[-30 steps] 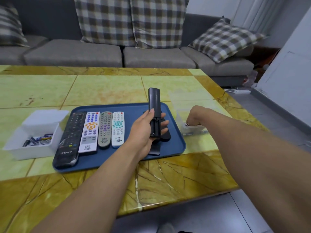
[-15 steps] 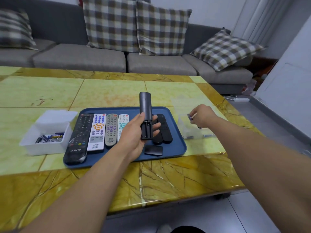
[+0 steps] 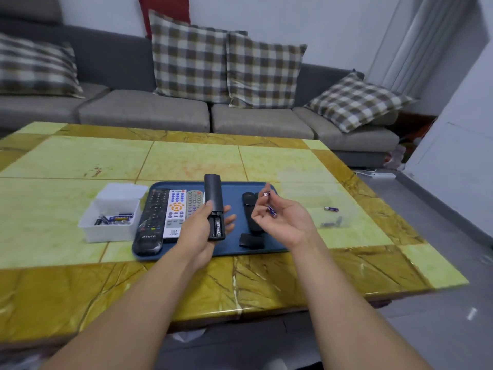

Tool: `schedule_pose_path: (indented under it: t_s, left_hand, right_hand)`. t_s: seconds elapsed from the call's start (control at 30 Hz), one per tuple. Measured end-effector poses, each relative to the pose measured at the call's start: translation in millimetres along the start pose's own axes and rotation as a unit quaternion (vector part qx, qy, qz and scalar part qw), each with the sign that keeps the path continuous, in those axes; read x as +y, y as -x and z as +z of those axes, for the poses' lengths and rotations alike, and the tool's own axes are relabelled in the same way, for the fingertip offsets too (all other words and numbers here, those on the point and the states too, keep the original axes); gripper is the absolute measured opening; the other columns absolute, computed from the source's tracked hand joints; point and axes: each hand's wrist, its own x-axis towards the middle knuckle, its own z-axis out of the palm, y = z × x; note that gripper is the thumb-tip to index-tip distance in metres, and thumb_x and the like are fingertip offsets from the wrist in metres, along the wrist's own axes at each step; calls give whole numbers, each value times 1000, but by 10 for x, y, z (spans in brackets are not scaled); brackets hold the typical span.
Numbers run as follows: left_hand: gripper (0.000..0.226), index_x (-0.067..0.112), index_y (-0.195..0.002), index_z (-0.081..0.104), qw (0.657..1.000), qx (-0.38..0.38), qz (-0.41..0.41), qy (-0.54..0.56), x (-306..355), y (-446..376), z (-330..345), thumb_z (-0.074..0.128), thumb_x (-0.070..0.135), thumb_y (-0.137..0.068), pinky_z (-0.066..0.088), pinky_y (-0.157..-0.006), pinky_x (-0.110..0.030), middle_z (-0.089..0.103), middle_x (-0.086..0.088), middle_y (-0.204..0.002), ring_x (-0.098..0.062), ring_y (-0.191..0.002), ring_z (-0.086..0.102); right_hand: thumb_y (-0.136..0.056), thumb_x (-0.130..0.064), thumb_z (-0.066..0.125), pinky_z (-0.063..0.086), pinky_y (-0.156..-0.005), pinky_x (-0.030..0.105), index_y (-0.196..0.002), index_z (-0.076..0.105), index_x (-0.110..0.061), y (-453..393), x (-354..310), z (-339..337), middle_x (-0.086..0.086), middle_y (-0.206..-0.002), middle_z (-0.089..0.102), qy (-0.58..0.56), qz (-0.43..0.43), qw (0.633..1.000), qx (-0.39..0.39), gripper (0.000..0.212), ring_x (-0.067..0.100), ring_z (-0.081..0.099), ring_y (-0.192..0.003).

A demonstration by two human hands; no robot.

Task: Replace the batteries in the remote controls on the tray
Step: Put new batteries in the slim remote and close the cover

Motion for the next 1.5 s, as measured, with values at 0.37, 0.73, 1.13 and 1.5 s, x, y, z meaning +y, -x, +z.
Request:
schedule_pose_path:
  t_s: [0.37,0.73,1.13,1.5]
  left_hand:
    - [41,1,-138,51,998,-63,-20,-16,168,128,-259,39,27,-109,62,-71,-37,68,-18,-115,-22,-86,70]
    - [58,8,-141,52,979,-170,-110,10,160,-10,-230,25,46,-108,57,-89,-54,66,-12,-134,-28,-119,65]
    - [38,16,-137,55,983,-171,-72,6,78,-9,-262,39,5,-105,58,-78,-54,68,-13,-128,-26,-93,68]
    - [38,18,-142,46,993,-113,-46,-8,122,-39,-314,30,7,-109,60,-76,-59,66,-13,-130,-38,-108,70]
  right_hand:
    - [-92,-29,70,42,-57,27,-102,61,-22,80,603,156,-1,-87,78,671,-204,713,-8,15,32,60,-57]
    - [-82,-21,81,44,-74,17,-96,74,-28,-28,572,187,-15,-85,72,763,-262,591,-2,16,-8,63,-75]
    - [-66,-47,87,43,-54,34,-93,55,-34,-53,561,135,-12,-64,48,824,-257,500,71,44,6,44,-55]
    - [-105,-9,42,42,-75,27,-117,54,-25,76,379,96,-7,-97,73,681,-188,707,31,23,8,60,-79]
